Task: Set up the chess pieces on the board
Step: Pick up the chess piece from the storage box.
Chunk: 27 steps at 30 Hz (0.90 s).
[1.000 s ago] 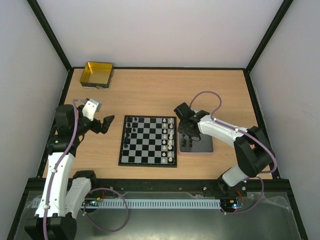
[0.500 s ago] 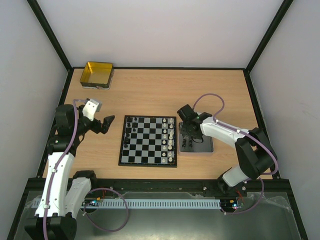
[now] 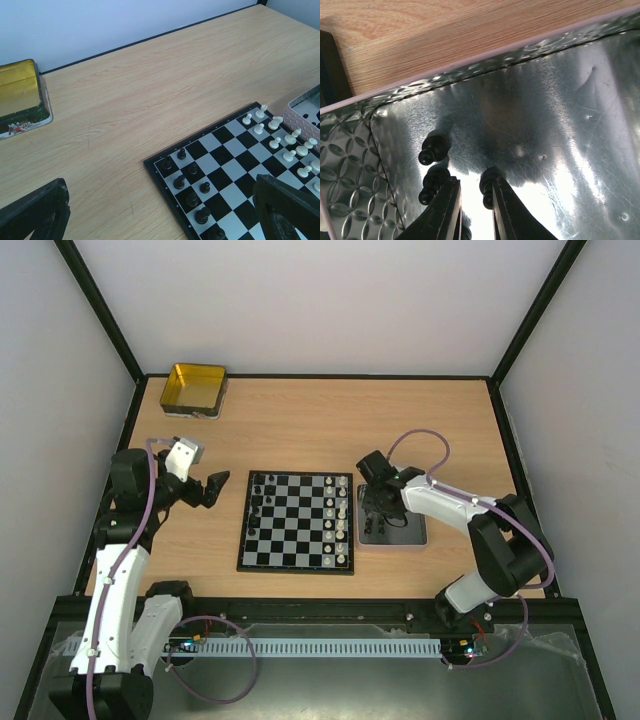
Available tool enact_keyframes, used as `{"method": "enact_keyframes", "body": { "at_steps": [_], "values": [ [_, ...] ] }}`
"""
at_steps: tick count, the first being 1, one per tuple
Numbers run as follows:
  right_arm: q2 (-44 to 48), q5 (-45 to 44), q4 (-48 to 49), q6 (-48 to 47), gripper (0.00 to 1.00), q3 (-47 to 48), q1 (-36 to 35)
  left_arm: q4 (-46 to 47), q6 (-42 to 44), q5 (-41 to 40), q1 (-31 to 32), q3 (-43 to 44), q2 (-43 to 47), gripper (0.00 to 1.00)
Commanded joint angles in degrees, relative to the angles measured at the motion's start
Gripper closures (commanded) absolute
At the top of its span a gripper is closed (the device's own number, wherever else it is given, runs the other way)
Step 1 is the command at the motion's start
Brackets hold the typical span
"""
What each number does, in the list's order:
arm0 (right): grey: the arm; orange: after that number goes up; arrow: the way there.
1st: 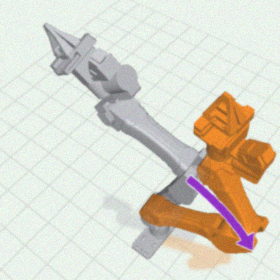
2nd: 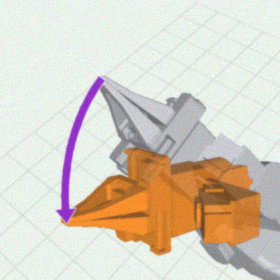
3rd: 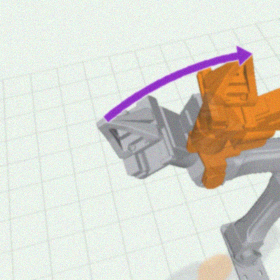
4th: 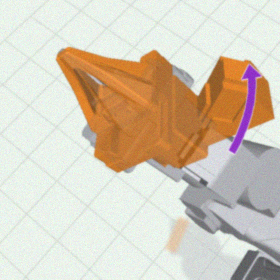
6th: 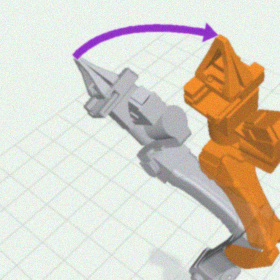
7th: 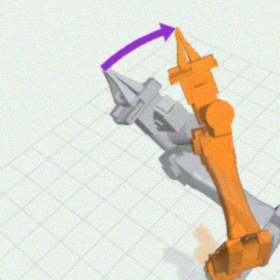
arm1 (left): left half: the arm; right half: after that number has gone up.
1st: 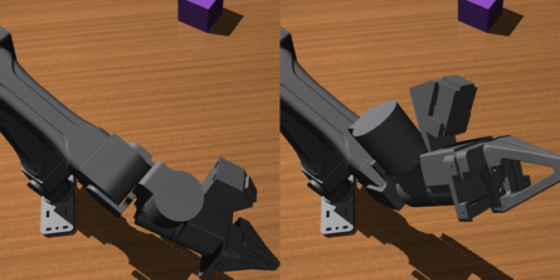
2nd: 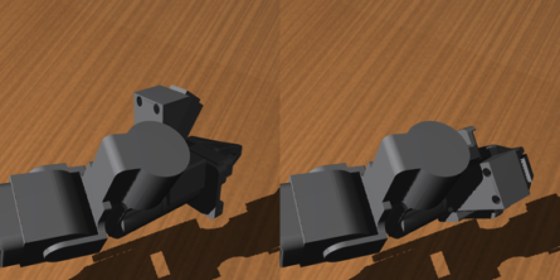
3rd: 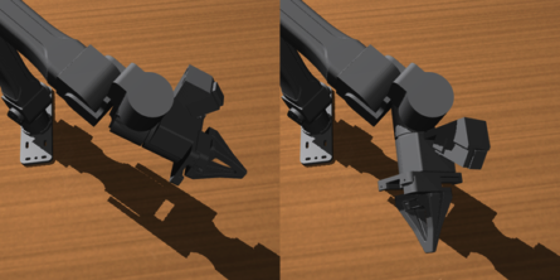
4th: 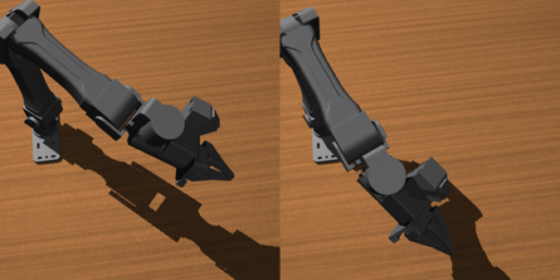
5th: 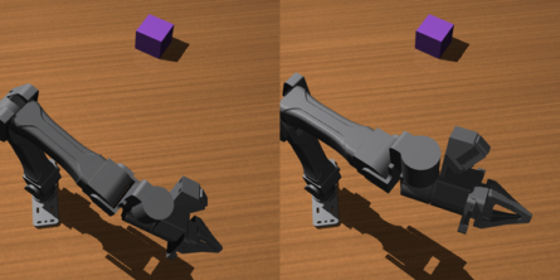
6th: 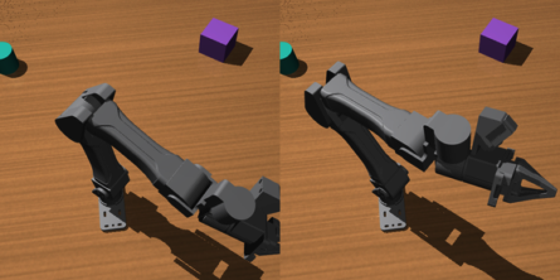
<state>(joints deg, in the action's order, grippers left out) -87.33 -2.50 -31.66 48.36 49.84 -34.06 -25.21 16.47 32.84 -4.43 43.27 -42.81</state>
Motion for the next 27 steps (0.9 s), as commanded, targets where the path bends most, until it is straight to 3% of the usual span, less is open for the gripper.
{"method": "enact_keyframes", "body": {
  "at_steps": [1,15,27],
  "values": [
    [-1.1,-0.1,1.8,-0.6,0.82,-1.5,0.6,-0.8,0.5,1.0,-0.3,-0.2,0.0,0.01],
    [-1.3,0.2,3.2,-1.3,0.9,-3.2,1.3,-0.7,0.5,1.0,-0.3,-0.2,0.1,0.01],
    [6.5,-4.0,-5.1,-1.1,0.93,-0.7,1.3,-0.7,0.5,1.0,-0.3,-0.2,-0.1,0.01]
  ]
}}
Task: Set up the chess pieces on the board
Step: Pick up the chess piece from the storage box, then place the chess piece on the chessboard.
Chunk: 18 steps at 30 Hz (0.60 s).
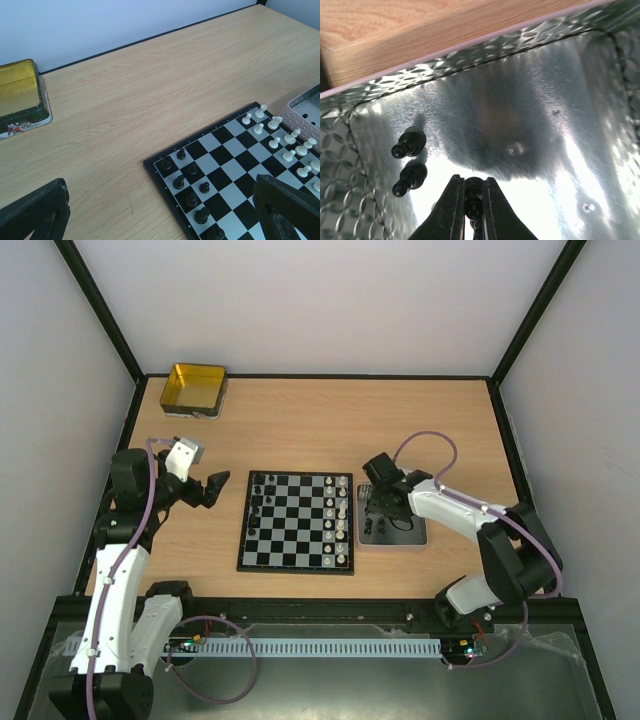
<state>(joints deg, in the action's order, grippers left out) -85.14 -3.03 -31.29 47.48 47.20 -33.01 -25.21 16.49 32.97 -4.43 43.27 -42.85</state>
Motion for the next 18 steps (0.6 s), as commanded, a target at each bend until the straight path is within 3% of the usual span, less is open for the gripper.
{"method": "enact_keyframes", "body": {
  "at_steps": [1,8,18],
  "values": [
    [5.5,-3.9,-6.4,-0.1,0.93,2.3,0.2,-0.6,0.5,0.9,-0.3,-0.2,-0.1,0.01],
    [9.3,-6.6,-13.4,2.1,0.94,8.6,-4.6,-0.5,0.3,0.5,-0.2,-0.2,-0.1,0.01],
    [-1.9,-6.7,-13.5,10.4,0.94,21.4,-24.6,0.1,-0.4,-0.9,-0.3,-0.1,1.2,0.01]
  ]
}}
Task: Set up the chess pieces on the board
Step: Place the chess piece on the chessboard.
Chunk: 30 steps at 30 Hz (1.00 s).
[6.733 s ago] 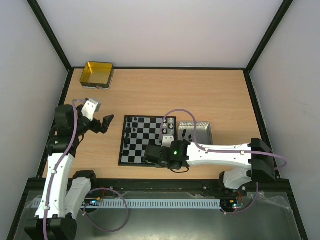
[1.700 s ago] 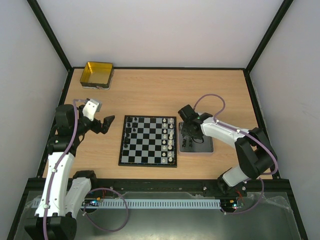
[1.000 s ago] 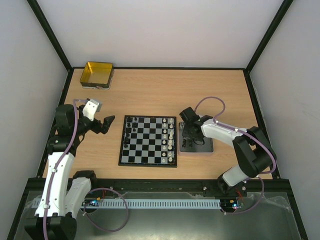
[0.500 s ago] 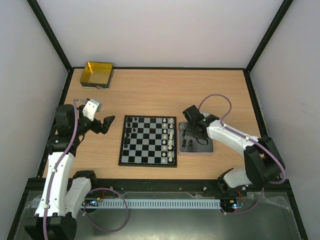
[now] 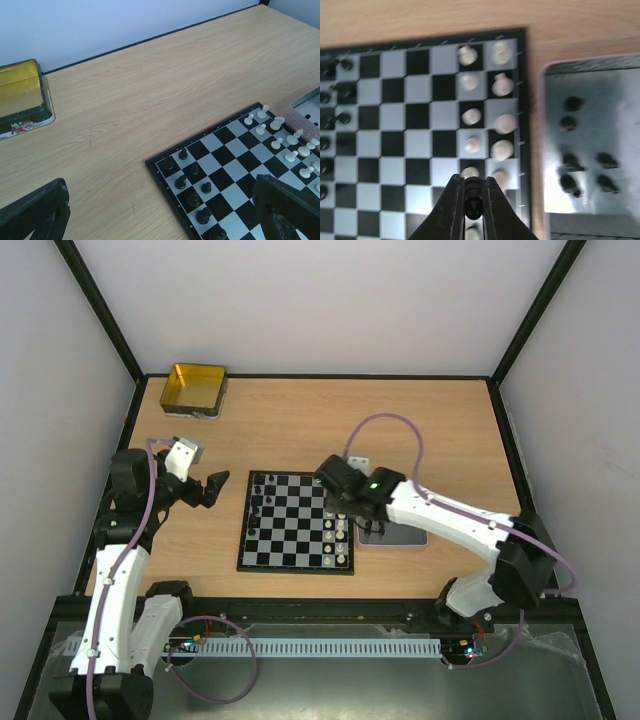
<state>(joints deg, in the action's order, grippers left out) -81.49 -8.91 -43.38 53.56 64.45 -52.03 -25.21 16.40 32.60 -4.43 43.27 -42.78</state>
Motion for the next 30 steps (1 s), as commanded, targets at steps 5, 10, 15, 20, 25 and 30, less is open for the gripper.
{"method": "enact_keyframes", "body": {
  "at_steps": [5,10,15,20,25,30],
  "values": [
    [-15.6,0.2,0.1,4.7,0.94,12.0,-11.0,0.3,-0.6,-1.2,-0.3,-0.1,1.3,0.01],
    [-23.0,1.9,0.8,3.2,0.94,19.2,-12.4,0.4,-0.6,-1.4,-0.3,-0.2,2.0,0.01],
    [-29.4,3.6,0.3,1.4,0.94,25.8,-12.6,0.3,-0.4,-1.1,-0.3,-0.2,2.1,0.01],
    [-34.0,4.8,0.1,0.4,0.94,31.1,-12.6,0.2,-0.2,-1.0,-0.3,-0.4,2.2,0.01],
    [-37.2,5.1,0.0,-0.1,0.94,33.8,-12.6,0.3,-0.5,-1.8,-0.3,-0.3,2.3,0.01],
    [-39.2,4.8,-0.4,-0.6,0.93,35.9,-12.6,1.3,-1.7,-5.1,-0.3,-0.3,2.3,0.01]
  ]
}}
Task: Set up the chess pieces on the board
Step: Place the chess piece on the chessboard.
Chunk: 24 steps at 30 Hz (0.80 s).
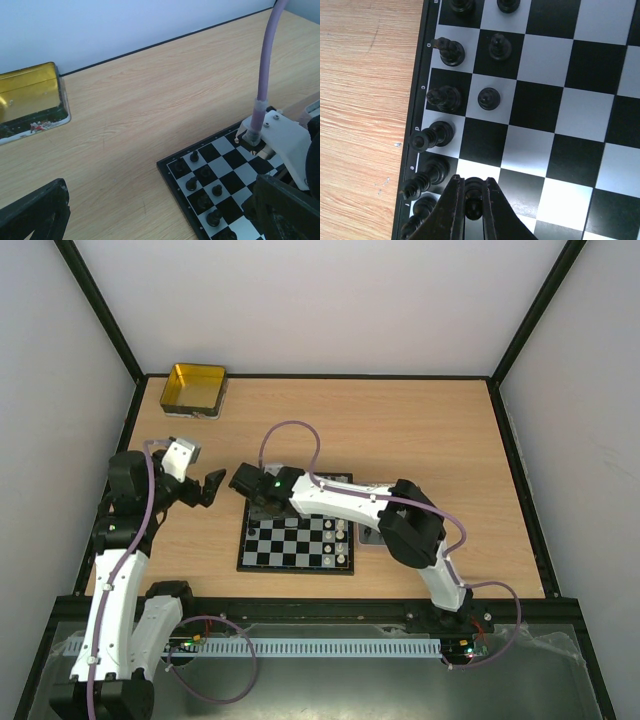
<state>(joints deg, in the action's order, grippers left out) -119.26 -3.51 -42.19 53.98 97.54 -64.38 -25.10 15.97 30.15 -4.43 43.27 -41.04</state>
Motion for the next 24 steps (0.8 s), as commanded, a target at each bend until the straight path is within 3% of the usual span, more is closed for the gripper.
{"method": "enact_keyframes", "body": {
  "at_steps": [1,15,24],
  "values": [
    [-1.8,-0.5,-1.6,-1.1,0.93,3.2,-0.3,1.3,-1.5,-3.2,-0.3,-0.3,0.4,0.01],
    [-4.7,-0.1,-1.4,-1.8,0.93,4.9,0.0,2.0,-3.8,-9.8,-2.4,0.5,-4.8,0.01],
    [-6.3,0.0,-1.5,-2.0,0.93,5.7,0.6,5.5,-8.1,-20.4,-3.6,-0.2,-7.4,0.01]
  ]
}}
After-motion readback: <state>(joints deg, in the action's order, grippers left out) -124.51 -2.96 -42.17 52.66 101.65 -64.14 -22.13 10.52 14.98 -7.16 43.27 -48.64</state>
